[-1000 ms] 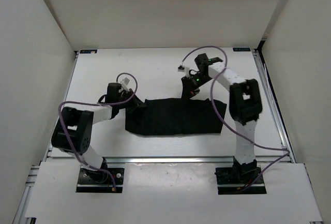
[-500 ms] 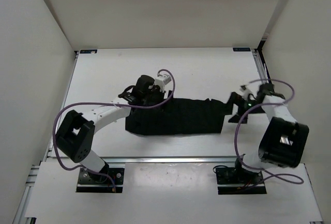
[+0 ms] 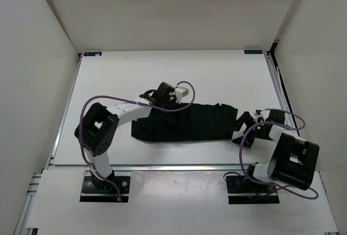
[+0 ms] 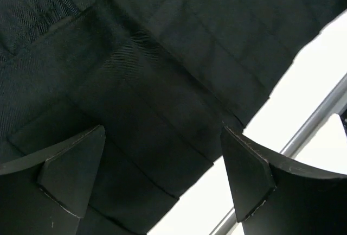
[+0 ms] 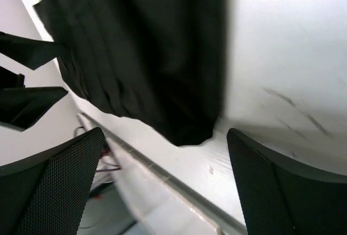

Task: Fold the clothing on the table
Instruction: Fold the skirt

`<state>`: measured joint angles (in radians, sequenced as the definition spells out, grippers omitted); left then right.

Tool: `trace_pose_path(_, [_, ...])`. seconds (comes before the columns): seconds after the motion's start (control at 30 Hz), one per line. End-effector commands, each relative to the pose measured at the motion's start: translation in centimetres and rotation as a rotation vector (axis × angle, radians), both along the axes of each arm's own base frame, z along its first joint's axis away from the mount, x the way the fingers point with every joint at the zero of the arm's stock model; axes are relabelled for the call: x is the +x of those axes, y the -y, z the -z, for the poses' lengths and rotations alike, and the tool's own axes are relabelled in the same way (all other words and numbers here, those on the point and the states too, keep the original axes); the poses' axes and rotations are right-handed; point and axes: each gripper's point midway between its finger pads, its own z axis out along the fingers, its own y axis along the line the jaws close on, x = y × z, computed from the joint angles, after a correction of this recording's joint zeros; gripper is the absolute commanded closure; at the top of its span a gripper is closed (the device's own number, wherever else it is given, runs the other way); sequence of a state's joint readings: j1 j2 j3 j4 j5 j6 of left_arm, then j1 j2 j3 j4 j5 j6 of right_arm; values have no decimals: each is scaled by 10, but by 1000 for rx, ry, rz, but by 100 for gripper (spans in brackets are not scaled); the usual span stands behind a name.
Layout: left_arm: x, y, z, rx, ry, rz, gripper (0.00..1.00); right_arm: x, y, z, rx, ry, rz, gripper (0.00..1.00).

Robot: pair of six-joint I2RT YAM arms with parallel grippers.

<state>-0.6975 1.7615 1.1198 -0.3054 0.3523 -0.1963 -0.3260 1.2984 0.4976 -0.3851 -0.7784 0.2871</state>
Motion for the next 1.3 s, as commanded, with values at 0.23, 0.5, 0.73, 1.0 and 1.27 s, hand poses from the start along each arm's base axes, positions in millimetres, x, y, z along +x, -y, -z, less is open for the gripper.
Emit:
trace_pose_path(0.23, [10,22,25,44,-92,43,9,3,3,22,-19,-11,139,0])
trace_pose_path(0.5, [14,10,44,54,-145,11,11,-11,-8,48,-84,-50,185,2])
trace_pose_path(0.73, [8,5,51,56,-178,5,13,-17,-10,67,-111,-113,255,8])
trace_pose_path(1.0, [-7,1,63,62,-213,24,15,30,-6,64,-98,-90,325,21])
trace_pose_path(1.27, [-12,2,68,62,-230,28,16,71,-6,58,-135,7,319,60])
